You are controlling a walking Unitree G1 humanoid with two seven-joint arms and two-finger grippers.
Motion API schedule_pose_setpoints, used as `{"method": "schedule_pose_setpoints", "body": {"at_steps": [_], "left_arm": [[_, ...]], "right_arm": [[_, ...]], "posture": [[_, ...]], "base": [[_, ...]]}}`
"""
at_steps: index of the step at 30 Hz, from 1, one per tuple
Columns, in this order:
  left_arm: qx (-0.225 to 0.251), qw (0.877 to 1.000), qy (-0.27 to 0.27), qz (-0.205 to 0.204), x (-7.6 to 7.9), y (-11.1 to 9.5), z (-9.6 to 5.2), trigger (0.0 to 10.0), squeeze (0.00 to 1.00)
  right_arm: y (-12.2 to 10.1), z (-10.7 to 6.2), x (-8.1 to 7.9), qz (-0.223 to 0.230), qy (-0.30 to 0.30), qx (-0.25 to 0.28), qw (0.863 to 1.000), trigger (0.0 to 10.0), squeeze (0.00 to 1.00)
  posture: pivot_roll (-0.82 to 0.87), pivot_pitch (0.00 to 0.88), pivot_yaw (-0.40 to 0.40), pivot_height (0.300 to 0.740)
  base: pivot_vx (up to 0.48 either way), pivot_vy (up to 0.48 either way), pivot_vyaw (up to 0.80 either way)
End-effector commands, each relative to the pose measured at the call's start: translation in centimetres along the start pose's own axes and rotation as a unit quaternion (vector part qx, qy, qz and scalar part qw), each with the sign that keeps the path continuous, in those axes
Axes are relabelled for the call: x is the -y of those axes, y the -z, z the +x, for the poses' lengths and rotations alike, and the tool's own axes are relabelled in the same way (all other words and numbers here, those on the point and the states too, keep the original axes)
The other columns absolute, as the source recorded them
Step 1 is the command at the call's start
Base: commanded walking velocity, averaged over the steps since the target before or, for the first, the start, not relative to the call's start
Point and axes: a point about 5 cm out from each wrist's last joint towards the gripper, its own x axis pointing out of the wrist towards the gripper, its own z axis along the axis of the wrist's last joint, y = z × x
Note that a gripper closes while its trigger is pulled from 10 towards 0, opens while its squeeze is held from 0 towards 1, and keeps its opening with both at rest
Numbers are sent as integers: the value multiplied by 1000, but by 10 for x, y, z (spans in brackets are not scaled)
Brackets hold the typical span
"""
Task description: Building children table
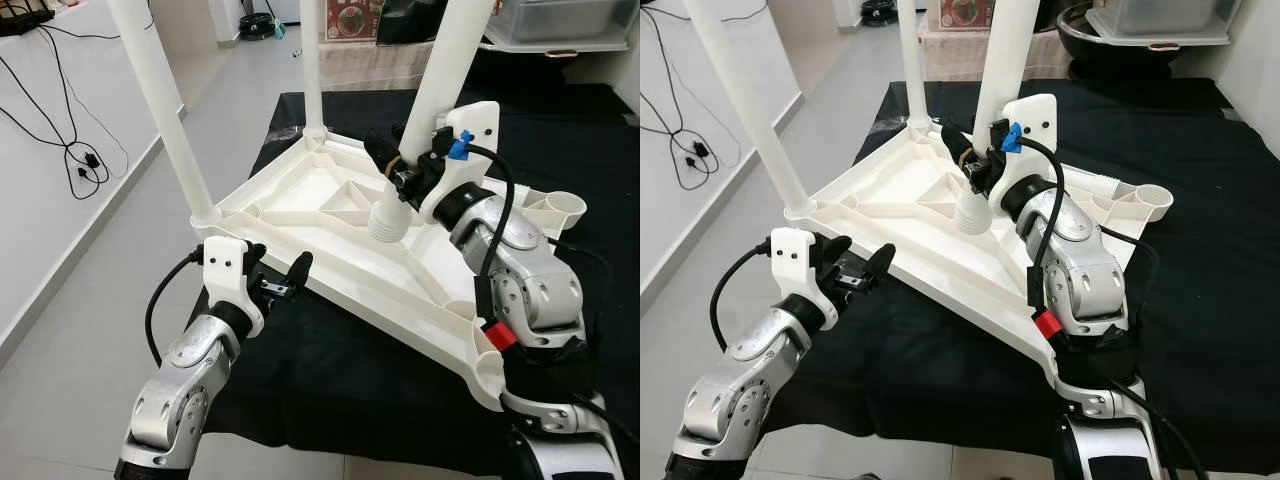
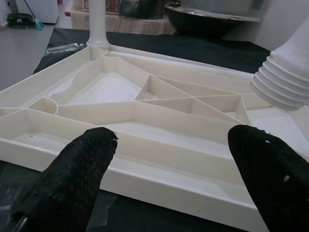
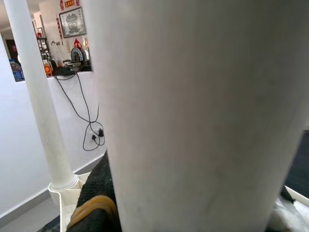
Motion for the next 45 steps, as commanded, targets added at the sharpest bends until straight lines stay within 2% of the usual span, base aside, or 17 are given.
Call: {"method": "schedule_pose_setpoints", "body": {"at_steps": [1, 17, 36, 38, 40, 45], "left_arm": [[-2, 1000, -7, 2, -3, 2, -1, 10000, 0], [-4, 1000, -6, 2, -1, 3, 0, 10000, 0], [-2, 1000, -2, 8, 0, 2, 1, 10000, 0], [0, 1000, 9, 6, 1, 2, 0, 10000, 0], [9, 1000, 22, -14, 1, 2, -3, 10000, 0], [4, 999, 26, -32, 0, 6, -7, 10000, 0]], "right_arm": [[-3, 0, -6, -8, -9, 12, 1000, 10000, 0], [-2, 0, -9, -8, -14, 9, 1000, 10000, 0], [-1, -1, -11, -8, -18, 6, 1000, 10000, 0], [0, -1, -11, -9, -18, 5, 1000, 10000, 0], [0, -1, -11, -10, -18, 5, 1000, 10000, 0], [0, -1, -11, -10, -17, 5, 1000, 10000, 0]], "posture": [[-55, 84, 53, 740], [-57, 83, 54, 740], [-58, 86, 54, 740], [-58, 89, 51, 740], [-59, 87, 51, 740], [-63, 88, 50, 740]], "base": [[0, 0, 0], [0, 0, 0], [-247, 0, 0], [0, 0, 0], [0, 0, 0], [0, -236, 0]]}}
